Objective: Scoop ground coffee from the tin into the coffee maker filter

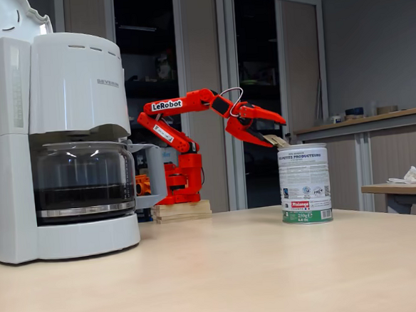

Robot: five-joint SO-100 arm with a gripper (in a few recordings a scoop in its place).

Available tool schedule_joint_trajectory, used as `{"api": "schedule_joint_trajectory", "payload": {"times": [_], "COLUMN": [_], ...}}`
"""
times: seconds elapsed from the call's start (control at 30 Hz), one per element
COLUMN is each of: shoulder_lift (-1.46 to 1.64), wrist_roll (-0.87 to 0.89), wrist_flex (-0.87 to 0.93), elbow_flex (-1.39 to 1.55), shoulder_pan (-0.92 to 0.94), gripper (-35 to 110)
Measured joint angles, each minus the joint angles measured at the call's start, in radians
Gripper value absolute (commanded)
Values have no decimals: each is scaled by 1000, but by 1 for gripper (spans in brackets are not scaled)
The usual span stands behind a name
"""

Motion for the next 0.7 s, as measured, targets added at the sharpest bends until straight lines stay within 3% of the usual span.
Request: {"api": "schedule_joint_trajectory", "payload": {"times": [0.7], "shoulder_lift": [-101], "wrist_roll": [0], "wrist_flex": [-150], "elbow_flex": [40], "shoulder_pan": [0], "gripper": [22]}}
